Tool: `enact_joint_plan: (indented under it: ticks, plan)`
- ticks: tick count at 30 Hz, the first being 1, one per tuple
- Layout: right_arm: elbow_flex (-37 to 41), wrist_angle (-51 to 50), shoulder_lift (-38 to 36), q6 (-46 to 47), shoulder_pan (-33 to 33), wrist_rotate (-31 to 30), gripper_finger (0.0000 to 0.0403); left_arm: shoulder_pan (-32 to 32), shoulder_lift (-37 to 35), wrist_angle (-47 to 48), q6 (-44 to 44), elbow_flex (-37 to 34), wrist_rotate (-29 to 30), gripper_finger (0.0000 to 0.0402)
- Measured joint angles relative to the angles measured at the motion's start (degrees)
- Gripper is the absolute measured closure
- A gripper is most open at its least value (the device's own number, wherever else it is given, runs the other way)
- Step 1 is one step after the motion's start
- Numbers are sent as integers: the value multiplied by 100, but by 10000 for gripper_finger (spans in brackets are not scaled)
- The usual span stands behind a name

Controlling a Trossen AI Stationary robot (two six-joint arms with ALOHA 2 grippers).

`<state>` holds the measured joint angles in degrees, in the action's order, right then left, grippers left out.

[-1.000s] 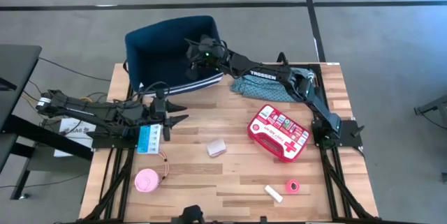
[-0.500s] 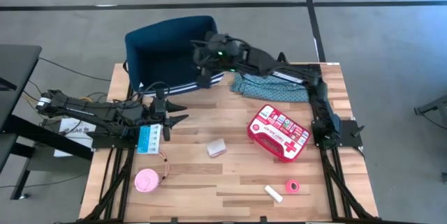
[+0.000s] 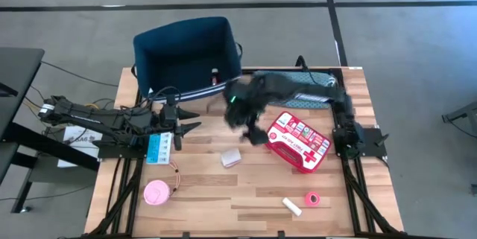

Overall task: Pick & place medical supplies in basket/bin
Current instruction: Put the white bandage into the blue bin

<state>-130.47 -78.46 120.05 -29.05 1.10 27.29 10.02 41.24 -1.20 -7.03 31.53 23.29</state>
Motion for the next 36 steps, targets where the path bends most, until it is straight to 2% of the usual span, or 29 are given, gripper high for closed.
enact_joint_plan:
  ticks: [2,7,15,20,25,27,36]
  plan:
    - [139,387,299,-68,-154,29,179,0,-1,24,1,0,-4,272]
    - [163,238,1073,647,-320,-1373,180,0,-18,47,39,-2,-5,272]
    - [168,400,1911,1264,-490,-1347,180,-2,-51,40,189,-2,-2,272]
    - [164,631,1954,1615,-562,-1438,180,-2,-54,40,31,-2,-17,272]
    - [161,843,1989,1971,-722,-2438,180,-2,-54,-5,1,-2,-13,272]
    - [252,867,1982,2034,-792,-2662,180,-2,-54,-19,26,-2,-11,272]
    - [614,1022,1983,2407,-1069,-2724,180,-4,-54,-12,17,-2,-4,272]
